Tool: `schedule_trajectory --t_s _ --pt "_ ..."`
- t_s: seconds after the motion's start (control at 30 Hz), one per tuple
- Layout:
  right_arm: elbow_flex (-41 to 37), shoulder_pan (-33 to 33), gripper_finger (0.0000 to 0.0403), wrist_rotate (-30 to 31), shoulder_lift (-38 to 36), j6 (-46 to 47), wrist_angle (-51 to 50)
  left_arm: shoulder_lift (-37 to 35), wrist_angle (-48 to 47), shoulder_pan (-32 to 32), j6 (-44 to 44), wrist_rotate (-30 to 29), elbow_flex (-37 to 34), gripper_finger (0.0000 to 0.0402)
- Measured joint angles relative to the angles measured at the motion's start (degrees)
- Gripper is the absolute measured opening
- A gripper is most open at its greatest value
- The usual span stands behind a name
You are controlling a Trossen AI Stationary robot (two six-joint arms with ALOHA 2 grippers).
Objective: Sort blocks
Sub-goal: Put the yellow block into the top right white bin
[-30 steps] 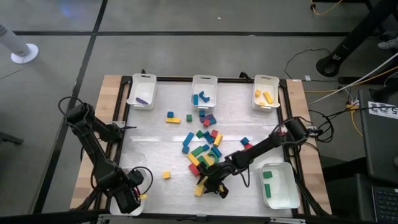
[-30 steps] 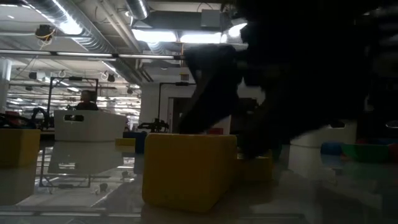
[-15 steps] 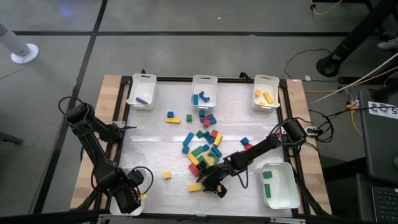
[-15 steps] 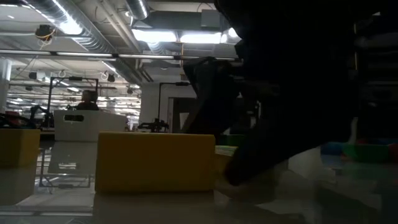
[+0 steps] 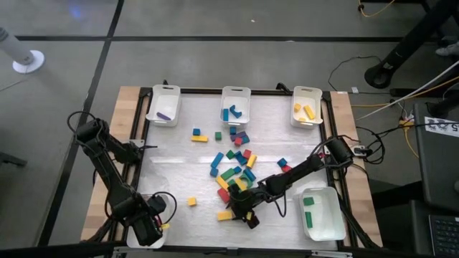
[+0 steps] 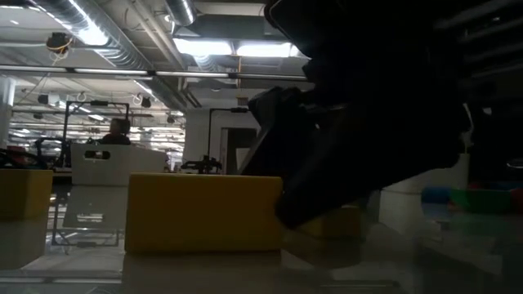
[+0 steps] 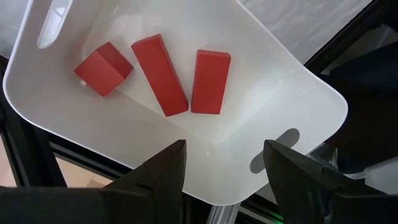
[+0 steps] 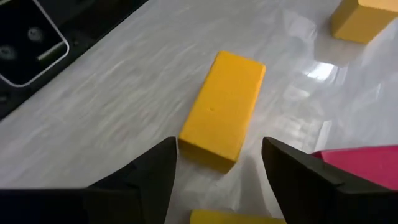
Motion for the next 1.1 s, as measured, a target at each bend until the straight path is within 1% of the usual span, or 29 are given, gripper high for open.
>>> schedule_trajectory --t_s 0.1,0.23,0.33,0.6,0.8,0.87,0.93,1.0,1.1 --pt "0.00 0.00 0.0236 0.19 0.00 1.91 0.51 0.00 0.00 0.00 0.00 -0.24 0.00 0.0203" --pt "0.00 0.00 0.0236 3.29 -0.02 2.91 0.52 0.00 0.00 0.02 -0.02 -0.70 0.00 0.0203" --pt "0.00 0.00 0.0236 4.49 -0.02 2.94 0.52 0.00 0.00 0.02 -0.02 -0.69 0.00 0.0203" --pt "0.00 0.00 0.0236 3.91 -0.02 2.94 1.26 0.00 0.00 0.00 -0.02 -0.68 0.00 0.0203" --pt "0.00 0.00 0.0236 2.36 2.38 2.97 6.34 -0.02 0.04 0.02 -0.02 -0.68 0.00 0.0203" --pt "-0.02 0.00 0.0236 2.70 2.78 2.97 6.20 -0.04 0.01 0.00 -0.01 -0.70 0.00 0.0203" --pt "0.01 0.00 0.0236 4.43 2.73 2.97 6.32 -0.04 -0.02 0.01 0.00 -1.16 0.00 0.0203" --pt "0.02 0.00 0.0232 5.79 2.73 2.97 6.29 -0.04 -0.02 0.02 0.00 -1.87 0.00 0.0203" --pt "0.02 0.00 0.0208 5.95 2.73 2.97 6.49 -0.04 -0.07 0.00 0.65 -3.40 0.00 0.0203"
